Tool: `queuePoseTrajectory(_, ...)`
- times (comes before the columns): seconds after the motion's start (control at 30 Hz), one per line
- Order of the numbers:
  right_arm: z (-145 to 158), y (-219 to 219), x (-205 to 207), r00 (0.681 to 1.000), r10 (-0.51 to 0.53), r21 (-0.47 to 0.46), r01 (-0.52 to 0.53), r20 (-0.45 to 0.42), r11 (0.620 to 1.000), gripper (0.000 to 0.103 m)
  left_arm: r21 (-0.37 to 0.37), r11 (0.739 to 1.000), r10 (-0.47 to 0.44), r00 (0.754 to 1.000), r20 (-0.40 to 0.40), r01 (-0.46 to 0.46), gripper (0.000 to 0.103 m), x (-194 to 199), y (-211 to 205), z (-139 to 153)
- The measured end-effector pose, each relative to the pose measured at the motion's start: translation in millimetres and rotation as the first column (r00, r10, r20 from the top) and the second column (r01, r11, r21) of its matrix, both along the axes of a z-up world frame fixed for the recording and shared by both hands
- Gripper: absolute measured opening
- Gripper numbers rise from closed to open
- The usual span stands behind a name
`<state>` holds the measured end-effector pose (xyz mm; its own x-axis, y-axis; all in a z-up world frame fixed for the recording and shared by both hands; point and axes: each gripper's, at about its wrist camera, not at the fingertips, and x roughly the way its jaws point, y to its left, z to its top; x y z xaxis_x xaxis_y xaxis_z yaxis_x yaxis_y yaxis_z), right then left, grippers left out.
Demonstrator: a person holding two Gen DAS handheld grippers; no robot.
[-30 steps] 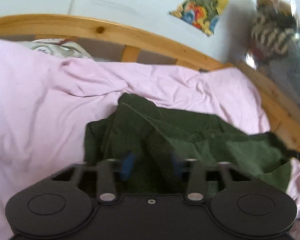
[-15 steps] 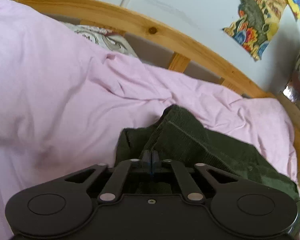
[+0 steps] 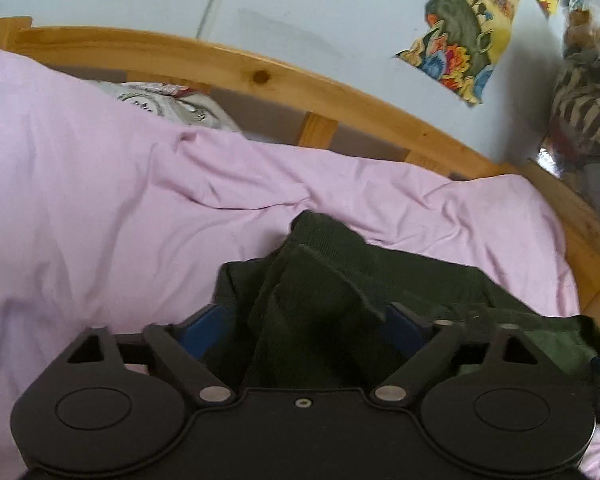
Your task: Fold large clothes
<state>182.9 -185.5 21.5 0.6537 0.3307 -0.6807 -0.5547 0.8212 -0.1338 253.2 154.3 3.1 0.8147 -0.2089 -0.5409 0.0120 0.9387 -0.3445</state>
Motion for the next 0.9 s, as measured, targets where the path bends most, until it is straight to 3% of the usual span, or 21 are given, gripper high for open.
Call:
queuePoseTrajectory(0.03,0,1,3,1.000,-0.003,0.010,0.003,-0.022,1.000,0.019,0.002,1.000,0.017,1.000,-0.002,-0.017,0.100,0,1,-2)
queuePoseTrajectory(0.07,4,2,2,1.000,-0.016,0.009,0.017,-0.020,1.000,0.009,0.000,1.000,0.031,1.000,-0.004,-0.031,0.101,1,3,-3)
queuePoseTrajectory(0.17,23,9,-12,0.998,-0.010,-0.018,0.011,0.056,1.000,0.007,-0.038,0.998,0.053,0.998,-0.024,-0.054,0.101,2,14,-3)
queuePoseTrajectory(0.27,26,15,-5,0.987,-0.066,-0.036,0.072,0.144,0.997,0.006,-0.109,0.991,0.078,0.997,-0.028,-0.081,0.101,0,26,0)
queuePoseTrajectory(0.37,-12,4,31,0.981,-0.177,-0.040,0.180,0.075,0.983,0.007,-0.126,0.989,0.080,0.997,-0.014,-0.081,0.101,-4,27,5)
queuePoseTrajectory(0.43,-36,0,43,0.973,-0.228,0.002,0.228,0.018,0.974,0.010,-0.088,0.993,0.082,0.997,-0.011,-0.082,0.101,-8,25,5)
queuePoseTrajectory(0.5,-31,-5,33,0.966,-0.255,0.064,0.252,0.041,0.966,0.020,-0.034,0.996,0.080,0.996,-0.027,-0.081,0.102,-11,22,1)
queuePoseTrajectory(0.57,-15,-18,13,0.960,-0.275,0.142,0.264,0.059,0.954,0.077,0.000,0.998,0.059,0.995,-0.086,-0.059,0.102,-11,21,-4)
queuePoseTrajectory(0.6,-5,-28,-1,0.950,-0.301,0.193,0.281,0.079,0.940,0.084,0.011,0.999,0.039,0.991,-0.130,-0.038,0.102,-9,20,-8)
queuePoseTrajectory(0.67,11,-55,-24,0.918,-0.378,0.294,0.331,0.121,0.897,0.089,0.036,0.999,0.013,0.978,-0.209,-0.006,0.102,-5,16,-16)
queuePoseTrajectory(0.73,16,-90,-40,0.854,-0.506,0.381,0.430,0.124,0.819,0.093,0.087,0.996,-0.006,0.961,-0.278,0.031,0.102,1,7,-24)
queuePoseTrajectory(0.83,-4,-146,-34,0.745,-0.666,0.452,0.605,-0.029,0.656,0.089,0.128,0.990,-0.007,0.943,-0.332,0.052,0.102,7,-1,-35)
queuePoseTrajectory(0.87,-17,-163,-27,0.731,-0.674,0.484,0.631,-0.109,0.606,0.085,0.118,0.992,-0.004,0.937,-0.350,0.048,0.102,9,1,-39)
queuePoseTrajectory(0.9,-29,-173,-21,0.736,-0.654,0.517,0.633,-0.173,0.576,0.085,0.093,0.995,0.000,0.930,-0.367,0.037,0.103,12,5,-42)
